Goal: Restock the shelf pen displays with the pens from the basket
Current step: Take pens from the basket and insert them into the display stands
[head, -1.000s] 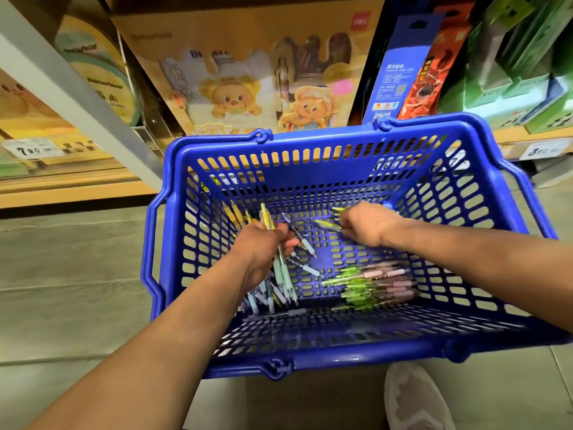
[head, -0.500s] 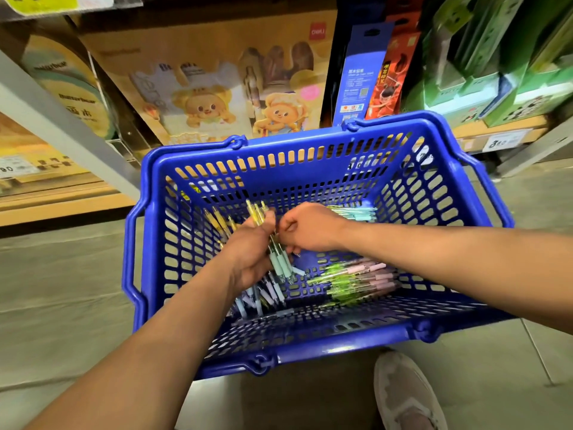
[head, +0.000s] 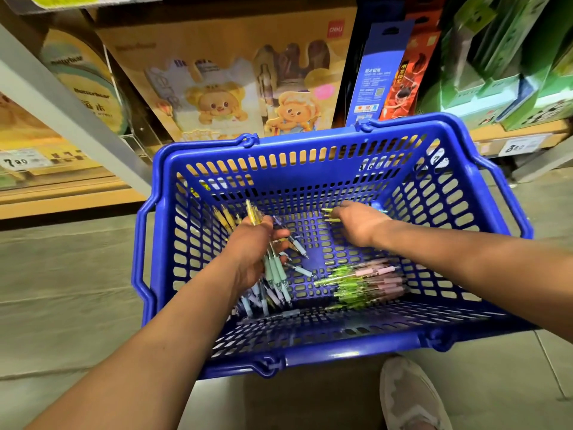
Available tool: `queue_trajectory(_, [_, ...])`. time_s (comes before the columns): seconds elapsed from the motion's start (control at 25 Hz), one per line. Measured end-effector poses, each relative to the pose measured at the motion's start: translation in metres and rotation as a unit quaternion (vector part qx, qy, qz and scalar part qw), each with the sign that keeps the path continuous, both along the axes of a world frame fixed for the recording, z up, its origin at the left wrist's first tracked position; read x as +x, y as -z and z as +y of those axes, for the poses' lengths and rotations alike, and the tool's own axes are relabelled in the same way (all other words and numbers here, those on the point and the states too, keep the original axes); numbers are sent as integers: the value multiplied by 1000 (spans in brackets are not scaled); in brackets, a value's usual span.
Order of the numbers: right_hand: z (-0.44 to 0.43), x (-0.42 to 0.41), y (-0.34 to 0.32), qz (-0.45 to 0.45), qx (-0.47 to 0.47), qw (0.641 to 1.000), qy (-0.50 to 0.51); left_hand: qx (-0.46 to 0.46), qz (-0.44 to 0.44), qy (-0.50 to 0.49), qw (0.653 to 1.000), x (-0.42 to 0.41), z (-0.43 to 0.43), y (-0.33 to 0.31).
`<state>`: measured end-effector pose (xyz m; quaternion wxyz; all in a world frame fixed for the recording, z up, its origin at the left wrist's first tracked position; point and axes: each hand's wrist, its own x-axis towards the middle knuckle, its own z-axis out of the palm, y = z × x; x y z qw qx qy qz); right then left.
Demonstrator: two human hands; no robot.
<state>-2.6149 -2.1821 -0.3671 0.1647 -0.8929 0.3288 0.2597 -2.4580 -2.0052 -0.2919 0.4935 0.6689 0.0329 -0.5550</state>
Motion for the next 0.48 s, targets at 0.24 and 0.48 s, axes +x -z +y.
queue_trajectory(0.24, [-12,-4,19,44,-69,994,-76,-11,38,48,998,7,6,-3])
queue_trajectory(0.48, [-7,-4,23,98,-126,977,-139,-6,45,63,997,8,9,-1])
